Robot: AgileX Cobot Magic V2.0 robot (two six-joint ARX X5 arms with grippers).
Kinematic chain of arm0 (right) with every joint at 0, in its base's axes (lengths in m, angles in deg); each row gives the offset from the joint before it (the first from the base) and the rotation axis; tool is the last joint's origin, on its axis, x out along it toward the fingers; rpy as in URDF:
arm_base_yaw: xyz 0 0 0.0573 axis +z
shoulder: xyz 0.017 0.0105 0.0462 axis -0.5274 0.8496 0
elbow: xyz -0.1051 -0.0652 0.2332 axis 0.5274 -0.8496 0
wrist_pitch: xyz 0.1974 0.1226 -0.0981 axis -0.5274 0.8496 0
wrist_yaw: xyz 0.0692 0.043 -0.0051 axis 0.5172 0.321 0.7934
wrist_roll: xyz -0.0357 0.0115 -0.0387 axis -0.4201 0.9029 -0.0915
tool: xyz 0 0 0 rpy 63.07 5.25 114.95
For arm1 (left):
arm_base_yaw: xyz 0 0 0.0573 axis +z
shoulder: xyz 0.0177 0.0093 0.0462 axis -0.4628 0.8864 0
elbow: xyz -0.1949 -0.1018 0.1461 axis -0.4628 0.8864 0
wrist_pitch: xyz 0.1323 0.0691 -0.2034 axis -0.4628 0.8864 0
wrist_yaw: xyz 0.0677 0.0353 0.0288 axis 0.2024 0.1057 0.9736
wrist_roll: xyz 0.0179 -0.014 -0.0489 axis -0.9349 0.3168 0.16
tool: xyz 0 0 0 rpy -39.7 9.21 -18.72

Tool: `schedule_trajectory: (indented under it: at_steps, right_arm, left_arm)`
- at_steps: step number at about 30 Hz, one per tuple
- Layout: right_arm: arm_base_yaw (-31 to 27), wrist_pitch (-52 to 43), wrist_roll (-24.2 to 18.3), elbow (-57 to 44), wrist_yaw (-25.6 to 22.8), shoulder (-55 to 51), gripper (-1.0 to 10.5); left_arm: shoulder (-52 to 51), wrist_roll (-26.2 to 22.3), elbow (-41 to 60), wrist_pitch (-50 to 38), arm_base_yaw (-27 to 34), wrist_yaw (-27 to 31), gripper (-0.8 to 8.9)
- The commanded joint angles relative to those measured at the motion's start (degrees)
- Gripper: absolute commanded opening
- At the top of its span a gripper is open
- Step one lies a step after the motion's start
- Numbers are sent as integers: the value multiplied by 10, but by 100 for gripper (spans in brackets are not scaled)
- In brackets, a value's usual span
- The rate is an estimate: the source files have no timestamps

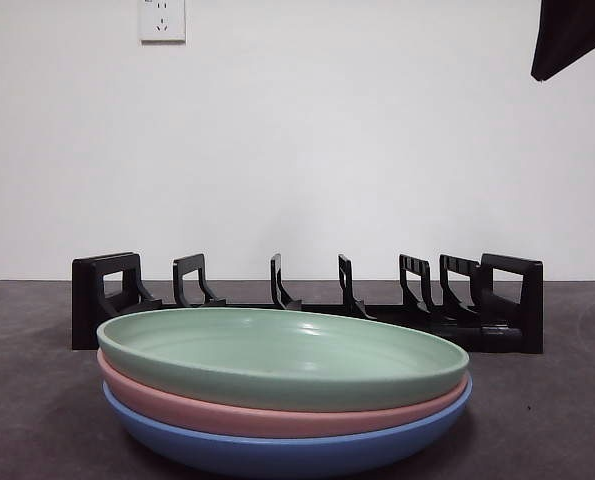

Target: Place the plate

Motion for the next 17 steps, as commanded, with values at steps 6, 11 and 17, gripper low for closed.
schedule_trajectory:
  at_steps: [6, 11, 17]
  right_arm:
    - [3, -10, 5, 5, -2, 2, 22]
    - [3, -10, 5, 5, -2, 2, 22]
    - [3, -10, 5, 5, -2, 2, 22]
  left_arm:
    - [-1, -17, 11, -14, 40, -41, 7]
    - [-1, 0, 11, -13, 40, -40, 7]
    - [-1, 0, 11, -13, 40, -40, 7]
